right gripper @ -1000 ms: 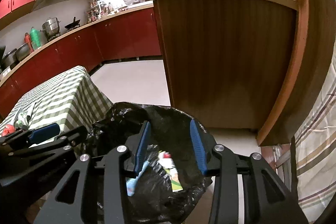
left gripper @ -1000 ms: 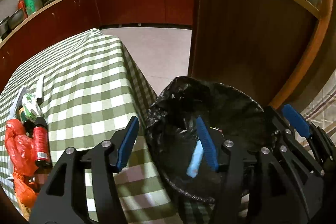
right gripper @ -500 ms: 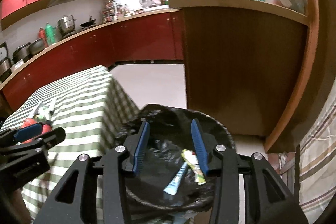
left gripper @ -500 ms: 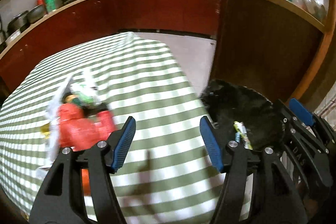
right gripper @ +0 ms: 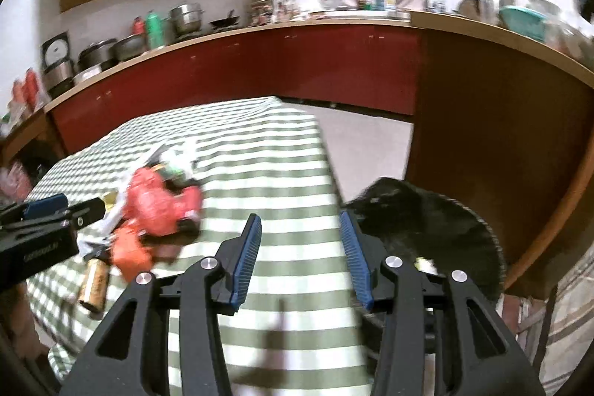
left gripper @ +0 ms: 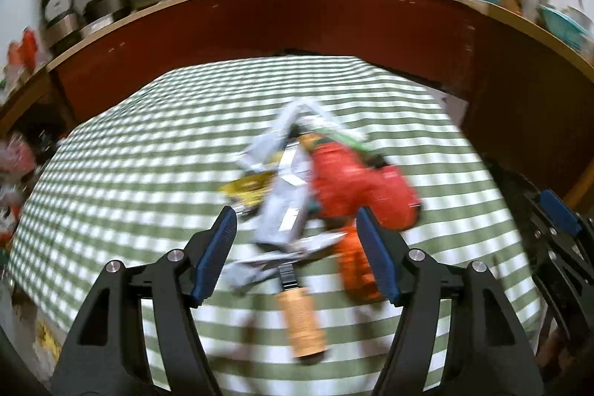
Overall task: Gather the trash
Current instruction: 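Move both tools back over the trash pile on the table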
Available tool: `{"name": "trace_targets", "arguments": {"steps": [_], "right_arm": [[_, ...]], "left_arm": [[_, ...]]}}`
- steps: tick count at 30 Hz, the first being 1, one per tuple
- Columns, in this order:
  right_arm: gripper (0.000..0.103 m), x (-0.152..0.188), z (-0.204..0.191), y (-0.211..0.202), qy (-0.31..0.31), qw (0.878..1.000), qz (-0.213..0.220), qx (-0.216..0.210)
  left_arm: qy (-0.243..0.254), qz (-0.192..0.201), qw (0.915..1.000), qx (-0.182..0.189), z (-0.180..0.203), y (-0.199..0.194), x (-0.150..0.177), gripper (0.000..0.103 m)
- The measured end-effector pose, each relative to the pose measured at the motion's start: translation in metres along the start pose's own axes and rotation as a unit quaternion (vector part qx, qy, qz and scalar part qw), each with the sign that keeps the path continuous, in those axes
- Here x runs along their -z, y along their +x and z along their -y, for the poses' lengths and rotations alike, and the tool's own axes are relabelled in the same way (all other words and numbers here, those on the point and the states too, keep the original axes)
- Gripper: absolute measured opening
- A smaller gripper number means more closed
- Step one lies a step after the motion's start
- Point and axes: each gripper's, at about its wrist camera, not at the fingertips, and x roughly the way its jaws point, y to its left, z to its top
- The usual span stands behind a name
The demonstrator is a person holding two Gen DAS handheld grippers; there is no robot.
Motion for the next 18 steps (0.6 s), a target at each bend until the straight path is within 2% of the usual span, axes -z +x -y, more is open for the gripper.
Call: {"name": "trace_targets", "arguments": {"steps": [12, 18], "right_arm": [[0.048, 0.011, -0.076, 0.006, -0.05, 0.997, -0.018, -0.058], [0.052, 0.013, -0.1, 0.01, -0.063, 0.995, -0.022, -0.075]], "left_arm": [[-0.066, -0.02, 0.9956, -0.063, -0.098, 0.004, 0.026, 0.065], [-0.085, -0.031, 0.9928, -0.078, -0.122, 0.011, 0.034, 0.065]]}}
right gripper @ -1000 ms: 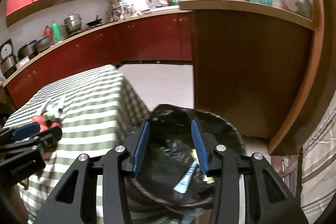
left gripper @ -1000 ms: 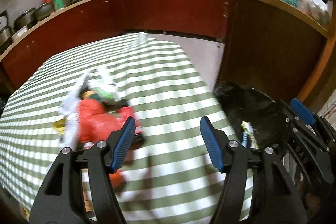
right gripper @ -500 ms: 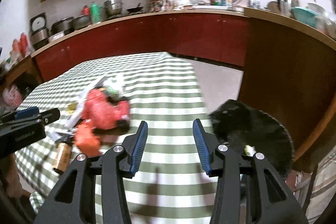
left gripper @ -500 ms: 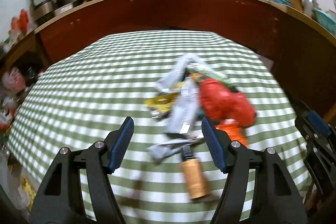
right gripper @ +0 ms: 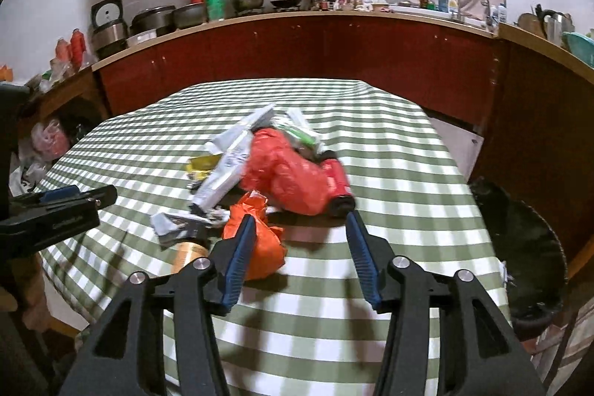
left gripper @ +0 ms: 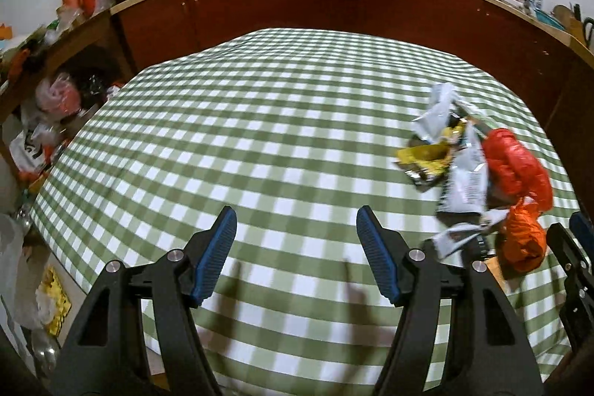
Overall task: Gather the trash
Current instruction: 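Move both tools back over the trash pile on the table, then grasp the orange plastic bag with the right tool while the left tool grasps the amber bottle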
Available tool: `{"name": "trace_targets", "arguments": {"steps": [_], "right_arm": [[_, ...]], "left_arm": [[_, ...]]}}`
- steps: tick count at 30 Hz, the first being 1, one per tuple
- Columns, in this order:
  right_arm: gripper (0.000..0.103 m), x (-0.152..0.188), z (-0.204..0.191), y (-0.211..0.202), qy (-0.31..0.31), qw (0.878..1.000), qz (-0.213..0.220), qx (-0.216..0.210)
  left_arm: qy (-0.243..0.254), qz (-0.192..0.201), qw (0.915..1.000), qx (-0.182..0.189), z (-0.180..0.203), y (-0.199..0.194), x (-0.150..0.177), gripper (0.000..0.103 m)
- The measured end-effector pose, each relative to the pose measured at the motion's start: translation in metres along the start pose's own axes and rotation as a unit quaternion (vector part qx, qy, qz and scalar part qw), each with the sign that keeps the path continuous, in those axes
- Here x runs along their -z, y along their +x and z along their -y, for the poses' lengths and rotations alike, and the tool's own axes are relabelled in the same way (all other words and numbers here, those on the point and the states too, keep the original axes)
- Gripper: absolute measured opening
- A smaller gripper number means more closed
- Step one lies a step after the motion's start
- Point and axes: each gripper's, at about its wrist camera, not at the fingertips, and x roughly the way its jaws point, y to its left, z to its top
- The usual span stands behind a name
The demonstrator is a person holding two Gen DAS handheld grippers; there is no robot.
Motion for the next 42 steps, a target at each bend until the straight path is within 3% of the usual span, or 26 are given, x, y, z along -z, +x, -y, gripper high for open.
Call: {"name": "trace_targets", "arguments": {"steps": [27, 29, 33, 42], "right_arm": [[0.053, 0.004, -0.044, 0.018, -0.033, 0.999, -0.022, -0.029], [0.05, 0.005, -0.044, 0.02, -0.031, 0.999, -0.028, -0.033], [0.036, 0.007, -0.045, 0.022, -0.033, 0.998, -0.032, -0.036], [0.033, 0.009, -0.044, 0.005, -0.051, 0.998, -0.008, -0.023]], "left_arm": [[-0.02, -0.011, 0.9997, -0.008, -0.024, 0.015, 0.004, 0.066], [-0.02, -0.012, 0.9997, -0.008, -0.024, 0.016, 0.006, 0.065], [-0.019, -0.015, 0.9997, -0.008, -0.023, 0.017, 0.008, 0.066], [-0.011, -0.014, 0.9998, -0.006, -0.014, 0.013, 0.011, 0.066]]}}
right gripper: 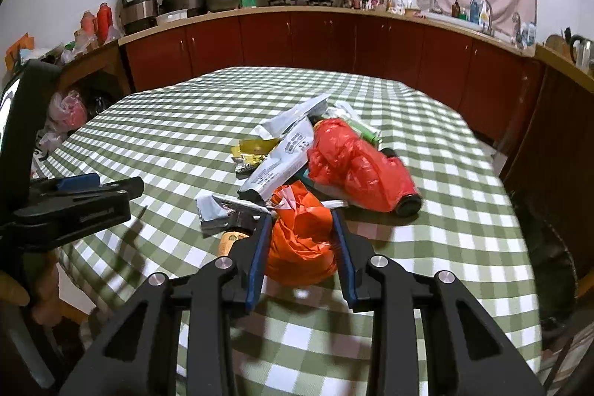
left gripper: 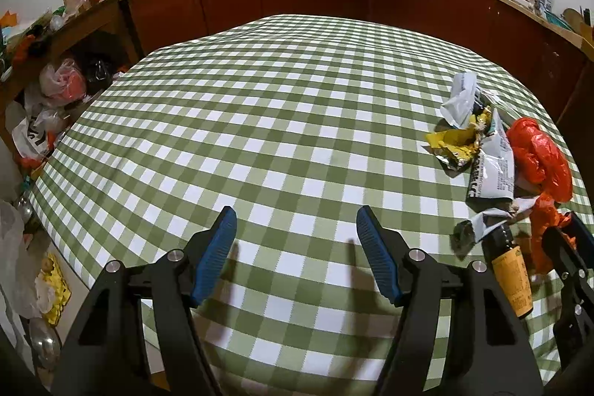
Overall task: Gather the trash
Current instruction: 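Grasp the orange plastic bag with the right tool while the left tool grasps the amber bottle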
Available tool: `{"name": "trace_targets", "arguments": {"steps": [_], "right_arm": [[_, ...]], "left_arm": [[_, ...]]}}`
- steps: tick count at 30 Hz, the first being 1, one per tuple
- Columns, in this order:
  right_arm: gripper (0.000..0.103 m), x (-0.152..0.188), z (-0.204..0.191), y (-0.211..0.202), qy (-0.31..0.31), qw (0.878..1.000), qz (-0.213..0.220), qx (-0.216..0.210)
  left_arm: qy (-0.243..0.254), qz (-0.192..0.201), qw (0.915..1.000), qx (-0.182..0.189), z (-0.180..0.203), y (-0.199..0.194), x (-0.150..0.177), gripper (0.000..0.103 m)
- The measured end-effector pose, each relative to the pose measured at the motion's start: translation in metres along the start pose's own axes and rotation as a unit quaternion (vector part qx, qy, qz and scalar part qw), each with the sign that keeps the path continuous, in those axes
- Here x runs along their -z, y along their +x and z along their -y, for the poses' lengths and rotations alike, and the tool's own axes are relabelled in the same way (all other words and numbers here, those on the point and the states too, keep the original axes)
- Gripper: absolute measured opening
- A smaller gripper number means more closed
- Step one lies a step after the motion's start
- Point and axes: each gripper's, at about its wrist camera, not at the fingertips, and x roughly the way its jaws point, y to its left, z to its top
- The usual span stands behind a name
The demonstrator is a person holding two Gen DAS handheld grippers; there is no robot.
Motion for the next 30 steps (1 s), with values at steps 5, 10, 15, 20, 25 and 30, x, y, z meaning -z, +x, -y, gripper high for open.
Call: {"name": "trace_targets", "arguments": {"steps": [5, 10, 15, 20, 25, 30], "right_arm": [[0.033, 0.004, 0.014, -0.017, -0.004, 1.0, 0.015, 0.026], [0.033, 0.009, 0.041, -0.034, 0.005, 0.998, 0.025, 0.062], [0.033, 0.016, 0.079, -0.053, 0.025, 0.993, 0.036, 0.111], [0.033, 0.024, 0.112, -0.068, 0.047, 0.986, 0.043, 0.153], [0.033, 0.03, 0.131, -0.074, 0.061, 0.983, 0.044, 0.167], [0.033, 0.032, 0.138, -0.076, 0.072, 0.983, 0.044, 0.161]], "left_arm": [[0.013, 0.004, 0.9998, 0.011, 0.015, -0.009, 0.003, 0.066], [0.035, 0.012, 0.9989, 0.029, 0.038, -0.021, 0.006, 0.066], [0.05, 0.017, 0.997, 0.057, 0.065, -0.034, 0.009, 0.065], [0.075, 0.022, 0.9938, 0.079, 0.096, -0.045, 0.018, 0.068], [0.107, 0.01, 0.9916, 0.072, 0.121, -0.035, 0.033, 0.067], [0.109, -0.004, 0.9915, 0.071, 0.127, -0.023, 0.041, 0.054]]}}
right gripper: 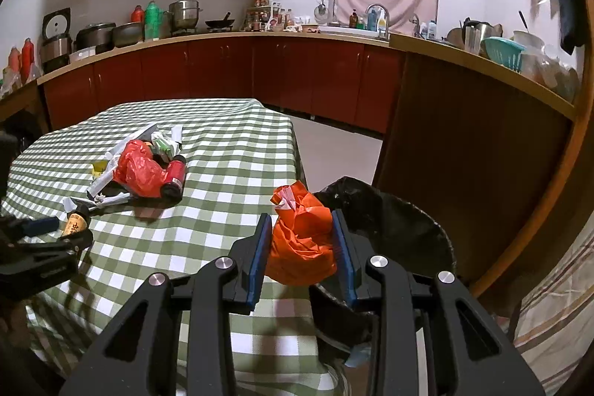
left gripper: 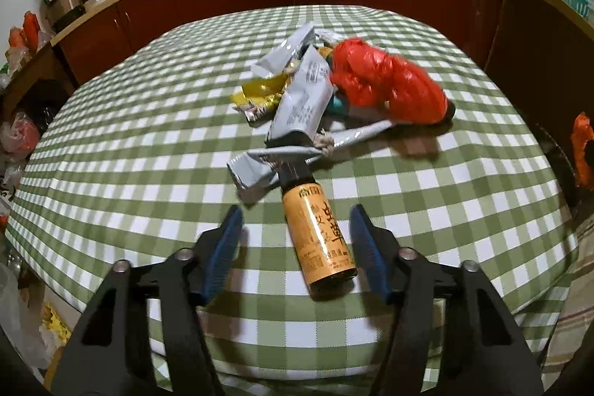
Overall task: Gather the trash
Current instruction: 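Grasp the orange plastic bag with the right tool while the left tool grasps the amber bottle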
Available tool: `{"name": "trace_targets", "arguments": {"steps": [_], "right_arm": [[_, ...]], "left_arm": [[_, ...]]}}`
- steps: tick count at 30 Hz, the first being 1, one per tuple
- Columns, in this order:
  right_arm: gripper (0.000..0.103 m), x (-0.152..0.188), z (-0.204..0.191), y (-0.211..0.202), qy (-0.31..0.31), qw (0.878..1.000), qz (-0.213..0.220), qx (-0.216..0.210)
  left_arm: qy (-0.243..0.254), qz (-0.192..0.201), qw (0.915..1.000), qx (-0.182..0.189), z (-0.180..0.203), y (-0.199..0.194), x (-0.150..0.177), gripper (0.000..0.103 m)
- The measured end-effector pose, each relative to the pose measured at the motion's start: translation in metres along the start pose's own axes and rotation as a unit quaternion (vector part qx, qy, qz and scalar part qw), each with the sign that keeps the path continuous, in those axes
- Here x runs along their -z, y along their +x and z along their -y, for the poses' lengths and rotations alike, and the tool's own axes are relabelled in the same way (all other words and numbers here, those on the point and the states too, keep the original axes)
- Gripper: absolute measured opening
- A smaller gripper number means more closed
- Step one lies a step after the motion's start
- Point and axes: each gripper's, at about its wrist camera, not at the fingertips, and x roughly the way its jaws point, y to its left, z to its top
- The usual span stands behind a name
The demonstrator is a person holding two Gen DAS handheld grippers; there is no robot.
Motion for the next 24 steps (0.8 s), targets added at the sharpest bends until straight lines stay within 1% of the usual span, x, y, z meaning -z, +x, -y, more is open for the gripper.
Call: {"name": "trace_targets", "arguments": {"steps": [1, 2, 3, 4, 5, 9, 12, 18, 19, 24], "right_arm": [[0.033, -0.001, 0.001, 0.001, 0.003, 1.0, 0.0, -0.002], [0.033, -0.001, 0.002, 0.001, 0.006, 1.0, -0.001, -0.004], [0.033, 0.0, 0.003, 0.001, 0.008, 1.0, -0.001, -0.005], [0.033, 0.0, 0.004, 0.002, 0.009, 1.0, -0.001, -0.006], [0.033, 0.001, 0.003, 0.002, 0.008, 1.0, -0.001, -0.006], [0.033, 0.002, 0.004, 0.002, 0.009, 1.0, -0.001, -0.007], [0.033, 0.002, 0.005, 0.002, 0.01, 1.0, -0.001, -0.007], [0.033, 0.002, 0.008, 0.003, 0.012, 1.0, 0.0, -0.003], [0.033, 0.002, 0.009, 0.002, 0.013, 1.0, 0.0, -0.002], [0.033, -0.002, 0.02, 0.002, 0.02, 1.0, 0.006, 0.014]], "left_arm": [[0.002, 0.001, 1.0, -0.004, 0.001, 0.001, 0.0, 0.049], [0.003, 0.003, 1.0, -0.001, 0.001, 0.001, 0.0, 0.042], [0.004, 0.004, 1.0, 0.001, 0.001, 0.001, 0.0, 0.038], [0.008, 0.006, 0.9999, 0.006, 0.002, 0.001, 0.001, 0.028], [0.01, 0.007, 0.9999, 0.007, 0.003, 0.0, 0.002, 0.023], [0.018, 0.008, 0.9998, 0.01, 0.005, -0.002, 0.005, 0.023], [0.021, 0.022, 0.9995, 0.011, 0.004, -0.013, 0.006, 0.023], [0.051, 0.081, 0.9953, 0.012, 0.015, -0.041, 0.003, 0.023], [0.054, 0.089, 0.9944, 0.018, 0.019, -0.045, 0.001, 0.023], [0.065, 0.096, 0.992, 0.05, 0.039, -0.047, -0.014, 0.023]]}}
